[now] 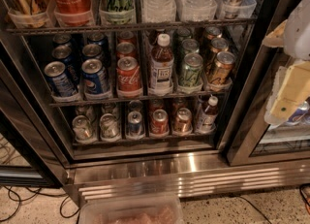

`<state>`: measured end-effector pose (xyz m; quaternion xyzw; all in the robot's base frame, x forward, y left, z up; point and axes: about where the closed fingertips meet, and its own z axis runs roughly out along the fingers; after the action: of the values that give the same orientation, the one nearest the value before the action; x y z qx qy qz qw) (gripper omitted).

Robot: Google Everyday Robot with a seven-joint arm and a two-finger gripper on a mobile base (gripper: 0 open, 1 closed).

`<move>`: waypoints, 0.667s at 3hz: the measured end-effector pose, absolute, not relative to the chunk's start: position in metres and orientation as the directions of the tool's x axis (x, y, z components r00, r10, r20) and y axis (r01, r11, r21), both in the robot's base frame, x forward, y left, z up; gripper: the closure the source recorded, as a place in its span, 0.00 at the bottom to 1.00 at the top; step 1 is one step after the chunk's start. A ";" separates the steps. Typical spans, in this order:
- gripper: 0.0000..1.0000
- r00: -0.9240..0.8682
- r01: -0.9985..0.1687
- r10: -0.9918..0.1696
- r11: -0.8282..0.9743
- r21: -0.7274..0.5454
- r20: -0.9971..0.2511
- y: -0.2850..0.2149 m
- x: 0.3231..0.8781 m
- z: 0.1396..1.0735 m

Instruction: Pick coke can from top shelf of fridge

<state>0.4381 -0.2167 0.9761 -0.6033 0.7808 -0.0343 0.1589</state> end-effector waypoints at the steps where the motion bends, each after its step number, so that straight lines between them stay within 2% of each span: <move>1: 0.00 -0.221 -0.931 -0.953 0.269 -0.245 -0.207 -0.217 0.438 0.976; 2: 0.00 -0.100 -0.930 -0.991 0.124 -0.346 -0.087 -0.209 0.436 0.974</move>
Offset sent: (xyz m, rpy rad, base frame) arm -0.0045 0.0464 0.0053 -0.6037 -0.3336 0.5029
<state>0.4355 -0.2090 0.9743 -0.6540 0.7344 -0.1019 0.1500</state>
